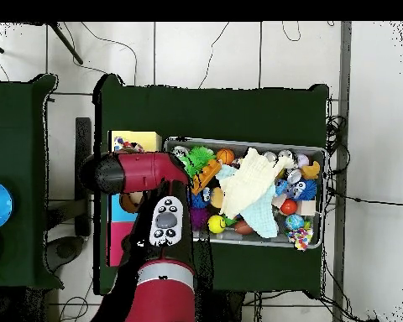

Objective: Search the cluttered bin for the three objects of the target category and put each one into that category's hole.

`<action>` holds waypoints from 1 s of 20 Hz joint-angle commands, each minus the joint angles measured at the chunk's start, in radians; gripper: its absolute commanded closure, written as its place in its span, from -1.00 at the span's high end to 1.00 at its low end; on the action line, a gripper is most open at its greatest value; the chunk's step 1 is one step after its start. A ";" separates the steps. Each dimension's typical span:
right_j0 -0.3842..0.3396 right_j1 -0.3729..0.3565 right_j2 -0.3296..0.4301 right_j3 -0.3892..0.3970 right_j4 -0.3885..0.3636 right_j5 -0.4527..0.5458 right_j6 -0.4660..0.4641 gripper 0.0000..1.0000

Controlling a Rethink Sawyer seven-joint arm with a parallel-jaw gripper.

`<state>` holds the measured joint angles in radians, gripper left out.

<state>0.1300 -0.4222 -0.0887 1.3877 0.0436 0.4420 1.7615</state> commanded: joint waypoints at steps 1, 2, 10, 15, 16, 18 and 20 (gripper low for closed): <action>0.011 0.102 0.025 0.046 -0.002 0.004 0.172 -1.00; 0.010 0.106 0.026 0.039 -0.001 0.015 0.168 -1.00; -0.004 0.084 0.041 0.051 0.003 0.025 0.154 -1.00; -0.008 0.084 0.047 0.057 -0.004 0.011 0.144 -1.00; -0.008 0.084 0.049 0.056 -0.004 0.010 0.143 -1.00; -0.009 0.085 0.050 0.053 -0.004 0.014 0.141 -1.00; -0.010 0.082 0.051 0.058 -0.005 0.013 0.139 -1.00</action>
<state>0.1319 -0.4201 -0.0906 1.3851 0.0436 0.4424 1.7615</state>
